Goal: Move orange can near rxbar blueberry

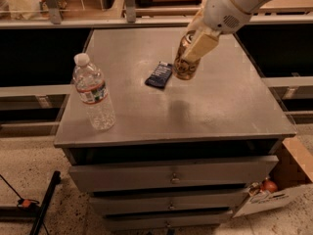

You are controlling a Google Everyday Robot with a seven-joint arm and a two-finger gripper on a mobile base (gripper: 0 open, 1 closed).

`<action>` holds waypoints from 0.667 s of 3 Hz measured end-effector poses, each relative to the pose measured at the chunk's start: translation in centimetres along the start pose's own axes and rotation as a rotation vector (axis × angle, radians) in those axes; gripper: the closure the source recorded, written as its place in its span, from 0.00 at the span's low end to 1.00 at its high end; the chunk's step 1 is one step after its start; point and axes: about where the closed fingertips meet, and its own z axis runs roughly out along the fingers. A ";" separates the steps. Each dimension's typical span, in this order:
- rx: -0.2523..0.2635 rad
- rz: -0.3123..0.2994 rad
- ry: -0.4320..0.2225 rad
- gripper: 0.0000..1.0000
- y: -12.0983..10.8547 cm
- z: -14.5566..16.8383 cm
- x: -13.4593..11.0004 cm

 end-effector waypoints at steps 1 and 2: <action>-0.015 -0.023 0.006 1.00 -0.1 2.2 -0.9; -0.025 -0.034 0.034 1.00 -0.5 3.7 -0.7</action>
Offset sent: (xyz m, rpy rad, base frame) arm 0.0273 0.0245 -0.0355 -0.0827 0.0140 0.0258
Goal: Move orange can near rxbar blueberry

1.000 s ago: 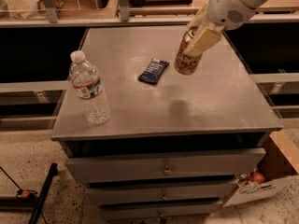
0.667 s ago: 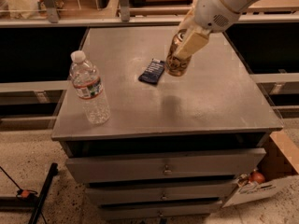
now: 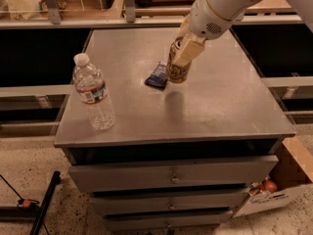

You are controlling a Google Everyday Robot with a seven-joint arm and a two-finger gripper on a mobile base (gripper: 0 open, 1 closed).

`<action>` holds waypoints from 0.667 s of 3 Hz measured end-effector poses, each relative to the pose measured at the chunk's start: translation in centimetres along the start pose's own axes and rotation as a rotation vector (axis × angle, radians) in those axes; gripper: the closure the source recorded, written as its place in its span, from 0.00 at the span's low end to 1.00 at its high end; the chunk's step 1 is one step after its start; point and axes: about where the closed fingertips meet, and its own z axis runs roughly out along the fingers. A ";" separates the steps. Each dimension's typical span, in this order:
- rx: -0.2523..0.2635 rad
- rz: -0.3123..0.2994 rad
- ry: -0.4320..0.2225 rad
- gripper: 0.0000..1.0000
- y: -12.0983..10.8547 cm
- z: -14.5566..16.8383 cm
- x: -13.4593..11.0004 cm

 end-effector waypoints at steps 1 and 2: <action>-0.021 -0.025 0.043 0.82 0.2 1.2 0.1; -0.036 -0.044 0.081 0.59 0.4 1.9 0.5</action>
Offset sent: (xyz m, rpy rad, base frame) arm 0.0036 0.0011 -0.0256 -0.1478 0.0239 0.0331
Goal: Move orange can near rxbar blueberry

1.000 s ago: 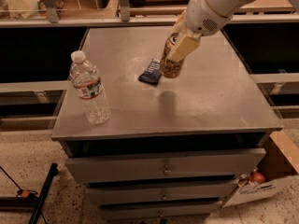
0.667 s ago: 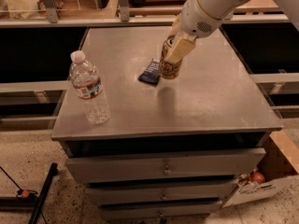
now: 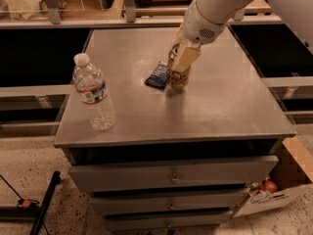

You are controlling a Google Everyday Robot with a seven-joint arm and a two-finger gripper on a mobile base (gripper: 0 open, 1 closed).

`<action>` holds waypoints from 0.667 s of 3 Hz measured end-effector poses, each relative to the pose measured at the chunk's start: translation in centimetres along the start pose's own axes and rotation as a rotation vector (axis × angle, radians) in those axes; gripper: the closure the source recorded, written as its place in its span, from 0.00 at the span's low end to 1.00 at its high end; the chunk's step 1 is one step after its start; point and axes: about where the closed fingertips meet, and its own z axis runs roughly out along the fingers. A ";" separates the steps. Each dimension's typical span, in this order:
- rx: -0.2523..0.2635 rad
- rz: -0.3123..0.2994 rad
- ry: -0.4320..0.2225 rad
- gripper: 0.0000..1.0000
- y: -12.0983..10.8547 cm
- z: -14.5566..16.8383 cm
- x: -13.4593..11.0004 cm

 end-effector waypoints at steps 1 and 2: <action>-0.013 -0.024 0.035 0.35 0.2 0.5 0.2; -0.031 -0.031 0.053 0.13 0.3 1.2 0.5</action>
Offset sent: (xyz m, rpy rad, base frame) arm 0.0031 -0.0029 -0.0193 -0.0887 0.0311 0.0271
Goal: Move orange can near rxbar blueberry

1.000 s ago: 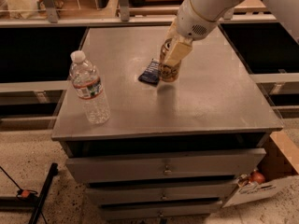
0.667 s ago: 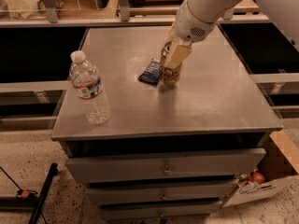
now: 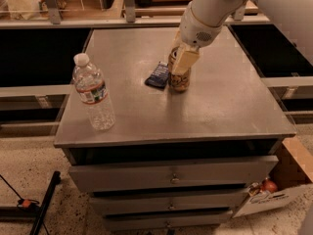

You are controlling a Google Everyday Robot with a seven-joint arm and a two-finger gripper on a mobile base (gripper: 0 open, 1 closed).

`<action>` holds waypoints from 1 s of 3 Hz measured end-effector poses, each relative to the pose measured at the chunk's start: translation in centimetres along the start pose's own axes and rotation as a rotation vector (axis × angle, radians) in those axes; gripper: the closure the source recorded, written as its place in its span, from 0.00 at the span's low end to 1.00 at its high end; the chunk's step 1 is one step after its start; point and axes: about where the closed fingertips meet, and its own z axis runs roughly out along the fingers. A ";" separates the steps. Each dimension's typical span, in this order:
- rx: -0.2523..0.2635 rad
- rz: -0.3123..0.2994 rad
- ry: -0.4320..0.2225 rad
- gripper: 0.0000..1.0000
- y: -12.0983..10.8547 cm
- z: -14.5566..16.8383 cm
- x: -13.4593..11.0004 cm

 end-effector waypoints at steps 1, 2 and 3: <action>-0.026 0.004 -0.006 0.00 0.1 0.7 0.1; -0.042 0.023 -0.011 0.00 -0.3 0.1 1.0; -0.042 0.023 -0.011 0.00 -0.3 0.1 1.0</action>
Offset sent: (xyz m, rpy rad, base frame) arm 0.0049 -0.0017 -0.0051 0.0047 0.0502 0.0065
